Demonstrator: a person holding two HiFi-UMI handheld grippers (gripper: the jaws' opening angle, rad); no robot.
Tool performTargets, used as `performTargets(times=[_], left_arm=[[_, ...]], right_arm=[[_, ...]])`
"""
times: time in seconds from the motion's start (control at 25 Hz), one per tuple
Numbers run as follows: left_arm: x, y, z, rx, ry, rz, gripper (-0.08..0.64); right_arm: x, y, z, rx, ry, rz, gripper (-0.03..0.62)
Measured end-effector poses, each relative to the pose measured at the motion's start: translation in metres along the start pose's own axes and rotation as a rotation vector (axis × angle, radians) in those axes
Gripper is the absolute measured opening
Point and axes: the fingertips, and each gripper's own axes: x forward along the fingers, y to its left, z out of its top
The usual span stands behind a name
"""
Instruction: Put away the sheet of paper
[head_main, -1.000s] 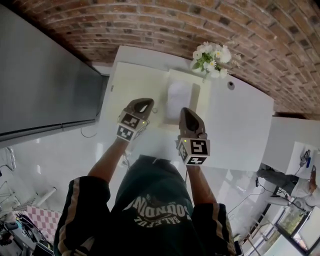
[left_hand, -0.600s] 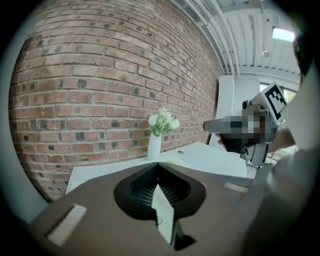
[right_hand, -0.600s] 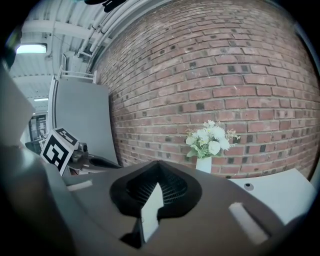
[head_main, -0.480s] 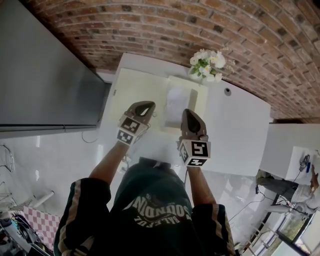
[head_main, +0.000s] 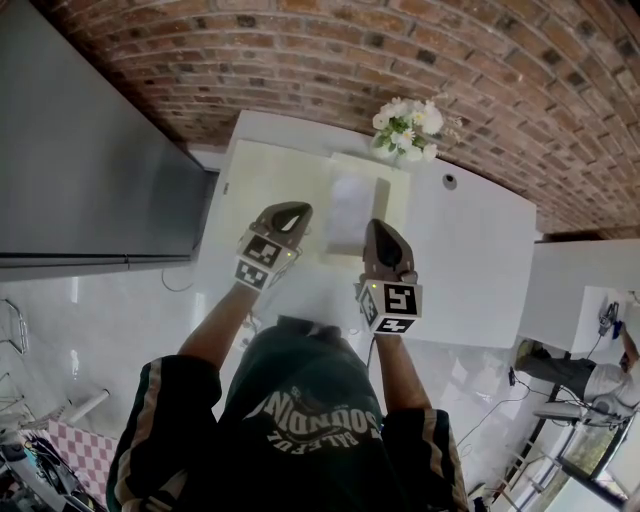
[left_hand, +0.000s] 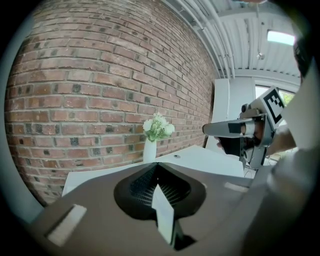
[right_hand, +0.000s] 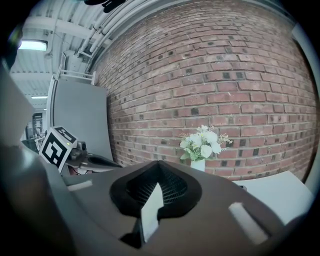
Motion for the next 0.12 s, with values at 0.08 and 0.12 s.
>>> performTargets(times=[0.08, 0.12], left_arm=[[0.0002, 0.0003, 0.0011, 0.000, 0.005, -0.003, 0.011], [0.0002, 0.0004, 0.0015, 0.000, 0.010, -0.005, 0.011]], right_arm=[[-0.0005, 0.0003, 0.0011, -0.001, 0.000, -0.002, -0.002], [-0.0008, 0.0004, 0.0015, -0.002, 0.000, -0.002, -0.002]])
